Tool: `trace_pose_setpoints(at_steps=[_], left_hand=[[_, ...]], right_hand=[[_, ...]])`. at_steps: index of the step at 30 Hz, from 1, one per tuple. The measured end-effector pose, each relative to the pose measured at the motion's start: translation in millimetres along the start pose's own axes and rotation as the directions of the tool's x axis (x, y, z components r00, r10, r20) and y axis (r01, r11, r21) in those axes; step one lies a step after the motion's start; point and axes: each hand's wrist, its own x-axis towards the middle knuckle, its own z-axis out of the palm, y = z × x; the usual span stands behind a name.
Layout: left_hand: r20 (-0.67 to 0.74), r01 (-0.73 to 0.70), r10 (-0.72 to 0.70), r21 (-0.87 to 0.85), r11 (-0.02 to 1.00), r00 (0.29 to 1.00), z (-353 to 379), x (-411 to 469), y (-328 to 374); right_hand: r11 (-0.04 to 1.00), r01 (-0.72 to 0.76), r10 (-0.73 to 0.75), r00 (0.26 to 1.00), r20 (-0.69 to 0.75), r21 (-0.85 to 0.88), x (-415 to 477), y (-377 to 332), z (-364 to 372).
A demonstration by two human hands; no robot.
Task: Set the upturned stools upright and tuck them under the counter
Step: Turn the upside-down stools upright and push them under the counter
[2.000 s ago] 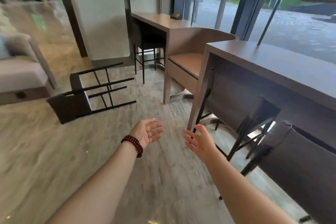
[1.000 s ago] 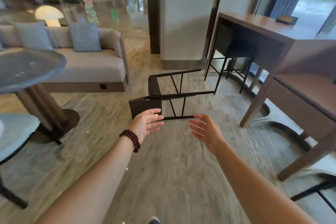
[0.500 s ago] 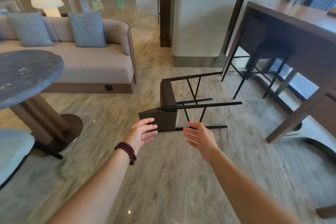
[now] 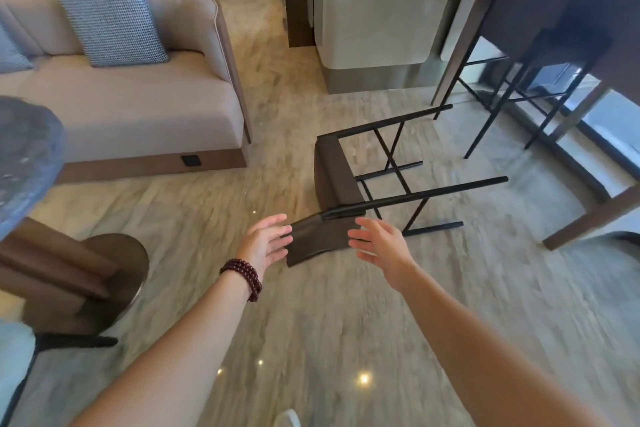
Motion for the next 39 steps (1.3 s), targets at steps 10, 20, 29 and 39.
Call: trace_pose_setpoints(at_steps=[10,20,29,39], left_hand=[[-0.125,0.098,-0.094,0.029,0.995,0.988,-23.8,169.1,-27.3],[-0.223,0.159,-0.136,0.091,0.983,0.965,-65.1,326.4,-132.3],[-0.115,0.147,-0.122,0.232,0.962,0.986,-99.2,439.6,-258.4],[-0.059,0.176,-0.166,0.379,0.909,0.984,-69.9,478.5,-308.6]], right_hand=[[0.887,0.076,-0.037,0.995,0.094,-0.455,170.6,12.2,68.8],[0.459,0.332,-0.052,0.936,0.349,-0.824,330.6,102.2,140.3],[-0.424,0.537,-0.024,0.799,0.601,-0.73,441.1,215.7,199.0],[-0.518,0.507,-0.083,0.772,0.63,-0.689,460.1,220.4,207.2]])
